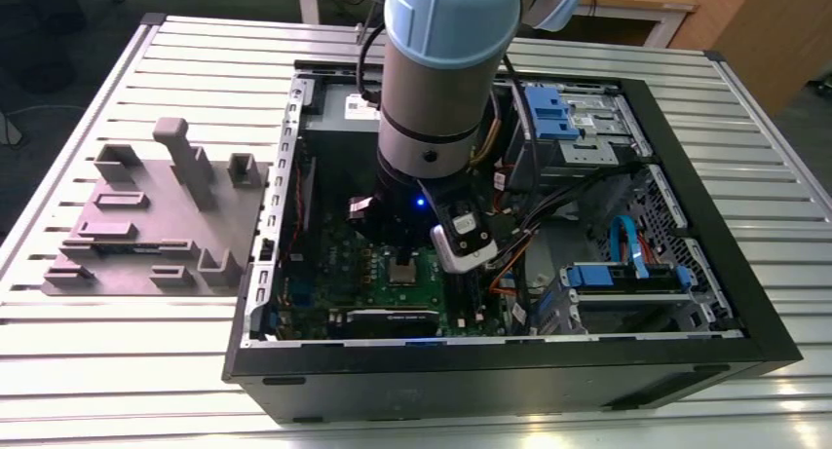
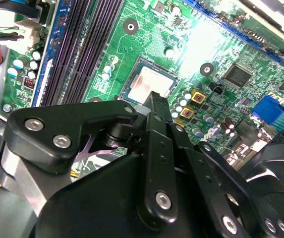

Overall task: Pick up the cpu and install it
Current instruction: 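Close the cpu cover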

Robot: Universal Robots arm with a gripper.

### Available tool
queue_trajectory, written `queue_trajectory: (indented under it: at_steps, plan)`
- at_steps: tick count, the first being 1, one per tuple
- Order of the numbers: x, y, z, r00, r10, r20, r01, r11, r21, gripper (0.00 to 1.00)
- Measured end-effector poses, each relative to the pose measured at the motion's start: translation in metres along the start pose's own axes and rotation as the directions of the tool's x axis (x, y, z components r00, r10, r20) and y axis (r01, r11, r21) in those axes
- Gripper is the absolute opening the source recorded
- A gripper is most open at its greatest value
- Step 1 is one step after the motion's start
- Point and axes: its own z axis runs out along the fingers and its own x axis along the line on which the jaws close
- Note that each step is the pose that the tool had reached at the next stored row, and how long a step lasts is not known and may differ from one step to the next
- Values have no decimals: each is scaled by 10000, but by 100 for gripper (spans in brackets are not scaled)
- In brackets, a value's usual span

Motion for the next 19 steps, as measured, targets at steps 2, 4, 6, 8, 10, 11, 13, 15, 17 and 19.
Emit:
queue_trajectory:
  at_steps: [2, 4, 6, 8, 10, 11, 13, 15, 17, 19]
  plan:
    - [0, 0, 0, 10000, 0, 0, 0, 10000, 0, 10]
    - [0, 0, 0, 10000, 0, -2, 0, 10000, 0, 10]
    - [0, 0, -2, 10000, 0, -1, 0, 10000, -1, 10]
    - [1, 0, -27, 10000, 0, -2, 0, 10000, 1, 10]
    - [2, 0, -73, 10000, 0, -2, 0, 10000, 1, 10]
    - [3, 1, -95, 10000, 0, -1, 0, 10000, -1, 10]
    - [5, 1, -140, 10000, 0, -2, 0, 10000, 1, 10]
    - [6, 1, -180, 10000, 0, -1, 0, 10000, 0, 10]
    - [8, 2, -223, 10000, 0, -1, 0, 10000, -1, 10]
    - [9, 2, -245, 10000, -1, -1, 1, 10000, 0, 10]
